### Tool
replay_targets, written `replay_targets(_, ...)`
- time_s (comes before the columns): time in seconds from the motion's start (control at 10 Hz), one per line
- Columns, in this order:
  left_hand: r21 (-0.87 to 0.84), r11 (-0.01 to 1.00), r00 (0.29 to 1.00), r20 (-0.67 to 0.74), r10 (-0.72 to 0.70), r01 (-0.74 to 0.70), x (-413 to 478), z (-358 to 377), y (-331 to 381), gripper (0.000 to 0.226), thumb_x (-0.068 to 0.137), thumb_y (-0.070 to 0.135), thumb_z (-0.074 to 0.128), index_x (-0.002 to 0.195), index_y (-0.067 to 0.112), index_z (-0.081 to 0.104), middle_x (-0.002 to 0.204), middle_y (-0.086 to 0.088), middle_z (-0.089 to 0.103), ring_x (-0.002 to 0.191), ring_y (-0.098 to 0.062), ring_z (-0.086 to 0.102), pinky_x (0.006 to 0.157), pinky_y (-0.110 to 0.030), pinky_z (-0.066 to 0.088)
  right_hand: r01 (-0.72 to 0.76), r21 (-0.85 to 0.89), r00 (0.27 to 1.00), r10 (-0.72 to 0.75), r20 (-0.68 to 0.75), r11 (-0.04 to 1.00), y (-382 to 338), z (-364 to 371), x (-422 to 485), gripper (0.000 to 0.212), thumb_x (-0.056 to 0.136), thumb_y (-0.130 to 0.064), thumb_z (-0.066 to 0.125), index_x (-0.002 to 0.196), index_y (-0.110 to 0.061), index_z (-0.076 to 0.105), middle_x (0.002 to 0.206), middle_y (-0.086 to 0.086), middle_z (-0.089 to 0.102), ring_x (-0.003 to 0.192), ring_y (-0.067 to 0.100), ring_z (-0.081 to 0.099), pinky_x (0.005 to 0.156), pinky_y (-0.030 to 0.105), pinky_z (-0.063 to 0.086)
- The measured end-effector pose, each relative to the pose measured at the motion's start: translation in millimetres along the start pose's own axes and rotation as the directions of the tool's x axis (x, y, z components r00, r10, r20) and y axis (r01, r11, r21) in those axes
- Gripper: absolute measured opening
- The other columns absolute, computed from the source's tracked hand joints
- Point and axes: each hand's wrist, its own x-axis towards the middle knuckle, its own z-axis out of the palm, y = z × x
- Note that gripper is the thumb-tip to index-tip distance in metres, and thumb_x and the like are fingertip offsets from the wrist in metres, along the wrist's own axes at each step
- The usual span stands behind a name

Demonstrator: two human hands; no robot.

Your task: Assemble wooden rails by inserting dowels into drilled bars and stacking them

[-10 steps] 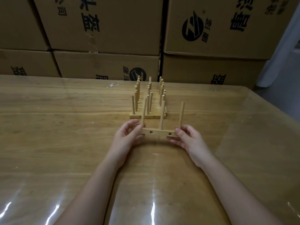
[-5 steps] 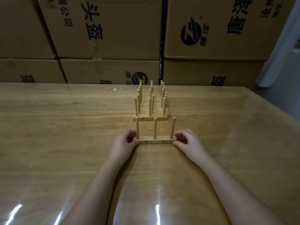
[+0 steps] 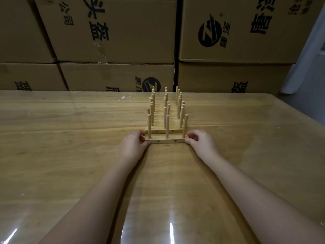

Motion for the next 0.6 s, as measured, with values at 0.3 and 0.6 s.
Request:
replay_targets(0.3, -0.039, 0.991, 0.989, -0.063, -0.132, 0.13, 27.4, 14.2, -7.5, 0.018, 0.085, 0.031, 0.068, 0.095, 0.019, 0.059, 0.096, 0.001, 0.063, 0.093, -0.022, 0.059, 0.084, -0.042, 0.052, -0.051, 0.011, 0.992, 0.052, -0.113, 0.999, 3.8, 18.3, 29.5, 0.02, 0.082, -0.028, 0.069, 0.073, -0.029, 0.051, 0.07, -0.016, 0.05, 0.064, 0.001, 0.046, 0.05, 0.019, 0.029)
replay_targets(0.6, 0.012, 0.995, 0.989, -0.106, -0.102, 0.104, 22.5, 15.0, -5.9, 0.018, 0.089, 0.034, 0.064, 0.101, 0.022, 0.059, 0.102, 0.002, 0.065, 0.095, -0.021, 0.059, 0.078, -0.035, 0.05, -0.053, 0.032, 0.986, 0.057, -0.157, 0.998, 6.3, 19.4, 26.9, 0.019, 0.083, -0.028, 0.067, 0.072, -0.03, 0.051, 0.069, -0.015, 0.053, 0.064, 0.0, 0.05, 0.048, 0.019, 0.03)
